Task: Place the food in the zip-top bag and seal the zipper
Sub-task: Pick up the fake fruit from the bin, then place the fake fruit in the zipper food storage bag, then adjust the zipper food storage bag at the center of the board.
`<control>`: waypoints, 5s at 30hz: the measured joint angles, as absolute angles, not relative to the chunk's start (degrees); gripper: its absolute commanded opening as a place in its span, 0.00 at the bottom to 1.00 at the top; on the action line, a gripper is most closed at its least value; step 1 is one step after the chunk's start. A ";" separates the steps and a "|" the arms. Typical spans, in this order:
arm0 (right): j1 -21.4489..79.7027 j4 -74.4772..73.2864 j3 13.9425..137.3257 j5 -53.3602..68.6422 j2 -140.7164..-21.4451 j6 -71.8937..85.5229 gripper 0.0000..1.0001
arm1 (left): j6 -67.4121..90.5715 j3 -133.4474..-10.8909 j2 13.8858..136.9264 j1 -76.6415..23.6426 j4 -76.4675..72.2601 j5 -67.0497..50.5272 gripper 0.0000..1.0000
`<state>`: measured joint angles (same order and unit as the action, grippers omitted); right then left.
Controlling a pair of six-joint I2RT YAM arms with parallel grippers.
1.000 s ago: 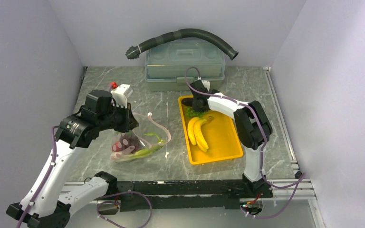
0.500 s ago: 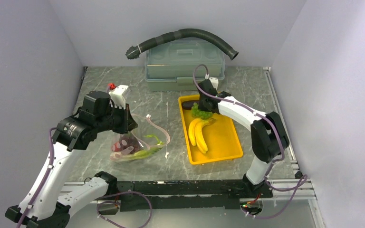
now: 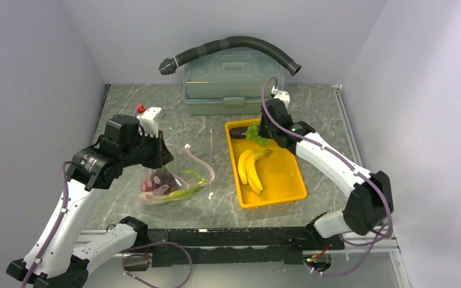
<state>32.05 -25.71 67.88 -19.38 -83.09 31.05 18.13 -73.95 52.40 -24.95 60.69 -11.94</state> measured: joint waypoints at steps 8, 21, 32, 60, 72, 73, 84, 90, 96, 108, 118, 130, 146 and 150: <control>36.05 -26.81 66.67 -18.76 -73.10 29.93 0.00 | 18.81 -73.95 52.80 -24.95 60.64 -11.64 0.00; 48.31 -27.35 70.81 -12.32 -64.20 28.73 0.00 | 18.98 -73.95 53.82 -24.95 60.73 -11.18 0.00; 58.13 -23.79 75.00 -6.39 -64.42 29.12 0.00 | 19.22 -73.95 54.50 -24.95 60.84 -11.11 0.00; 63.37 -11.94 77.14 -1.52 -80.77 34.33 0.00 | 19.38 -74.15 53.76 -24.95 61.54 -12.25 0.00; 63.37 -12.08 77.43 -4.60 -88.92 39.09 0.54 | 19.38 -74.98 52.84 -24.95 62.46 -12.64 0.00; 63.40 -12.58 77.58 -4.93 -89.32 39.29 0.57 | 19.38 -74.98 52.84 -24.95 62.48 -12.67 0.00; 63.42 -15.40 78.11 -9.04 -87.70 38.76 0.65 | 19.35 -75.02 52.64 -24.95 63.31 -12.64 0.00; 63.42 -17.04 78.11 -11.70 -82.17 37.74 0.64 | 19.35 -75.02 52.64 -24.95 63.46 -12.62 0.00; 63.42 -18.87 78.06 -13.45 -77.69 36.49 0.66 | 19.35 -75.70 52.88 -24.95 64.03 -12.60 0.00; 63.42 -20.67 71.20 -10.96 -77.78 35.99 0.67 | 19.38 -76.20 53.17 -24.95 64.53 -12.60 0.00; 63.33 -20.64 71.18 -9.85 -84.09 35.53 0.64 | 19.40 -76.20 53.17 -24.95 64.55 -12.62 0.00; 62.43 -21.32 71.24 -8.71 -86.32 34.04 0.00 | 19.40 -76.20 53.15 -24.95 64.77 -12.60 0.00; 62.43 -24.88 75.33 -8.78 -78.56 31.92 0.00 | 19.40 -77.12 53.08 -24.95 64.58 -12.12 0.00; 62.43 -24.88 75.26 -8.91 -78.83 31.92 0.00 | 19.40 -77.17 53.10 -24.95 64.64 -12.08 0.00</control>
